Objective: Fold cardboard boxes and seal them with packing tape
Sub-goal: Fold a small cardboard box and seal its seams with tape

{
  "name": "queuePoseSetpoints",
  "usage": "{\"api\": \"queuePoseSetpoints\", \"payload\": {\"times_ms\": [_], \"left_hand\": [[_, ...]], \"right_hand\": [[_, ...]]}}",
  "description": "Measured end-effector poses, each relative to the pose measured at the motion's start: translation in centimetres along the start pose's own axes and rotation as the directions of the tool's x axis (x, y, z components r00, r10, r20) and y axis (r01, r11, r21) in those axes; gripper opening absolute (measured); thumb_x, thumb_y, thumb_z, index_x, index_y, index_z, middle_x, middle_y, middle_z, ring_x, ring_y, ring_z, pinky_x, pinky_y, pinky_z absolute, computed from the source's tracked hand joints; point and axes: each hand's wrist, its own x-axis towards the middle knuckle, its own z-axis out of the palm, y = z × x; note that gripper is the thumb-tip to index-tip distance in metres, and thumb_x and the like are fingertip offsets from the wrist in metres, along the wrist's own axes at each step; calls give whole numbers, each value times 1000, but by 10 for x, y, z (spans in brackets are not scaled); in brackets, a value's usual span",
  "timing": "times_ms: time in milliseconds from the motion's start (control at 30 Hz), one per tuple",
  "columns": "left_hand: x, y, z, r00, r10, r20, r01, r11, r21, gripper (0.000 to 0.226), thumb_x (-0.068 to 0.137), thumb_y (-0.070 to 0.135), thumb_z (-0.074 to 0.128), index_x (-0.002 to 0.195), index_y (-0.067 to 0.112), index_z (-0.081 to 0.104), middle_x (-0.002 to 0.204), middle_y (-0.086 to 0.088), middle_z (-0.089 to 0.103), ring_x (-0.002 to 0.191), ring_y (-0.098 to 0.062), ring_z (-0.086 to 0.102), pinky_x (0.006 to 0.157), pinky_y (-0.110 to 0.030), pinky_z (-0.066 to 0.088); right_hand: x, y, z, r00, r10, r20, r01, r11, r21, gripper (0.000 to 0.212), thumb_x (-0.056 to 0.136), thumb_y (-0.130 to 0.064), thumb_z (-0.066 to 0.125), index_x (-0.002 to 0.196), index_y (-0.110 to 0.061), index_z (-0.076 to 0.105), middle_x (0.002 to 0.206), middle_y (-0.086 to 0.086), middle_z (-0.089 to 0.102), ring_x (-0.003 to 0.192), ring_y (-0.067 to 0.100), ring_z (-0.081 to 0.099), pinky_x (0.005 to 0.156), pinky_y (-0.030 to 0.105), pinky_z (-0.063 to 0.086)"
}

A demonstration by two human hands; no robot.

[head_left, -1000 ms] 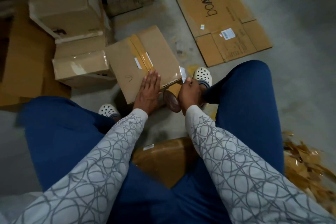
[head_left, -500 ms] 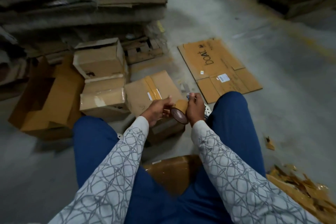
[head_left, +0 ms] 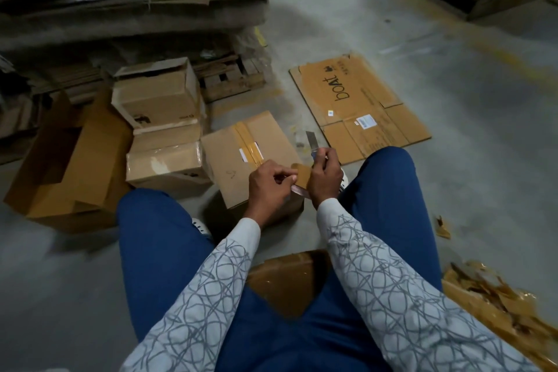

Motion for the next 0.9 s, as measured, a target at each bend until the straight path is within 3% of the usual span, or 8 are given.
{"api": "queuePoseSetpoints", "payload": {"times_ms": [67,133,233,333,500,633,767,900], "left_hand": [[-5,3,-2,997,76,20,-75,997,-24,17,84,10,81,99,17,81,90,4,69,81,-5,64,74,-13,52],[-8,4,-4,993,118,-19,-119,990,-69,18,83,10,82,99,18,81,92,5,71,83,-5,66,74,-15,53],[-9,3,-6,989,3,-146,-20,993,-114,21,82,16,84,102,19,78,99,3,70,82,-3,64,73,-12,51],[-12,1,-4,983,6,-181,-21,997,-79,23,82,22,84,104,17,77,100,2,69,82,-7,65,71,-14,52],[-22,9,5,957,137,-255,-120,989,81,21,87,17,75,107,12,78,98,-4,66,84,-19,65,74,-36,59],[-23,14,9,949,140,-283,-108,986,125,14,86,15,74,99,12,79,95,-5,68,83,-19,64,74,-36,57],[-20,22,7,951,-35,-308,39,999,7,7,85,16,79,91,15,76,90,0,70,76,-10,63,74,-33,57],[-18,25,10,941,-165,-294,160,986,-44,8,84,17,80,91,16,76,86,2,73,76,-11,66,78,-34,58]], "right_hand": [[2,1,2,1000,9,6,-9,998,64,26,108,-29,43,98,-12,60,90,0,67,76,17,57,63,28,36],[3,1,4,1000,20,17,-22,990,142,24,107,-28,45,96,-14,60,86,-5,65,75,4,58,67,24,42],[1,-5,6,1000,-12,2,11,978,208,21,107,-22,46,92,-17,58,82,-10,62,70,-8,55,63,13,42],[-2,-8,6,995,-99,-19,100,969,226,21,108,-23,45,90,-18,56,76,-10,57,65,-2,51,61,20,42],[-6,-11,9,976,-212,-59,220,946,237,21,107,-23,43,89,-19,52,71,-12,50,63,7,46,58,29,38],[-6,-9,10,970,-236,-67,245,941,232,22,108,-26,42,88,-20,51,70,-13,48,61,13,45,57,33,37],[-7,-11,9,954,-297,-48,300,931,205,21,107,-22,42,89,-17,53,71,-12,49,62,10,46,57,31,38],[-7,-10,8,949,-313,-42,315,931,187,25,107,-21,42,88,-9,54,71,-8,49,61,10,46,56,32,38]]}}
